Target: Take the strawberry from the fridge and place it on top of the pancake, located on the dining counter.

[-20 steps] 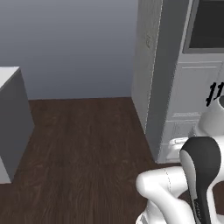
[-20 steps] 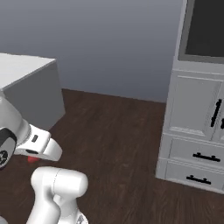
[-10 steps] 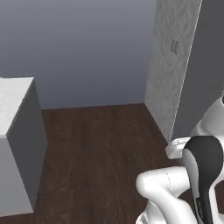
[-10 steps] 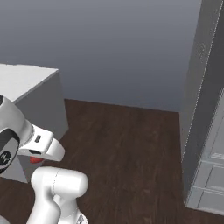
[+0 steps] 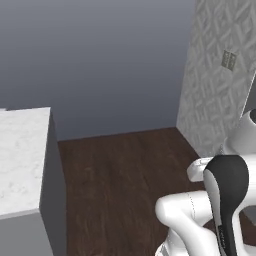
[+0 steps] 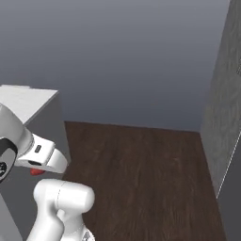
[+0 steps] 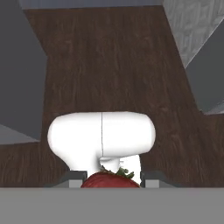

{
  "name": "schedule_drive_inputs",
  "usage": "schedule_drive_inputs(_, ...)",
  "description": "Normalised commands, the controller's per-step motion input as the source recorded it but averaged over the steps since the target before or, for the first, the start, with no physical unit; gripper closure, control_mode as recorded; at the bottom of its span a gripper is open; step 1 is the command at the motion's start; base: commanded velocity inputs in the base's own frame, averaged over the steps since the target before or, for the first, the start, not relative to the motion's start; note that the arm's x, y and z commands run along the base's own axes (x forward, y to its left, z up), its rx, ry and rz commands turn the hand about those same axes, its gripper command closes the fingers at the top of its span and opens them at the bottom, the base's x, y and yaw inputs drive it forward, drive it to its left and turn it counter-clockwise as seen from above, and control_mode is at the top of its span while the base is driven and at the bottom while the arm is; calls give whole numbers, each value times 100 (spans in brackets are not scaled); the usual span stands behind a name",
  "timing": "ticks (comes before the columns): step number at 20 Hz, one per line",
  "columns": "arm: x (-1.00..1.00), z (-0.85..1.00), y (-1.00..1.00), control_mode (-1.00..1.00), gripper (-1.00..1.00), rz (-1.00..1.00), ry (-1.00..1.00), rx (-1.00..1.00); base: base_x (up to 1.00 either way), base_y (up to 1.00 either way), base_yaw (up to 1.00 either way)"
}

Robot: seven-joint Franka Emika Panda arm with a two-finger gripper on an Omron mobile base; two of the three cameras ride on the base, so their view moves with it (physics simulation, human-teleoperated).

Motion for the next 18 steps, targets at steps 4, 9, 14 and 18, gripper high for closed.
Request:
schedule_drive_inputs(4, 0, 0, 0, 100, 100, 0, 0, 0, 100, -13, 5)
schedule_drive_inputs(9, 0, 0, 0, 100, 100, 0, 0, 0, 100, -17, 8)
schedule_drive_inputs(14, 0, 0, 0, 100, 100, 0, 0, 0, 100, -14, 13)
schedule_drive_inputs(18, 0, 0, 0, 100, 100, 0, 0, 0, 100, -17, 19)
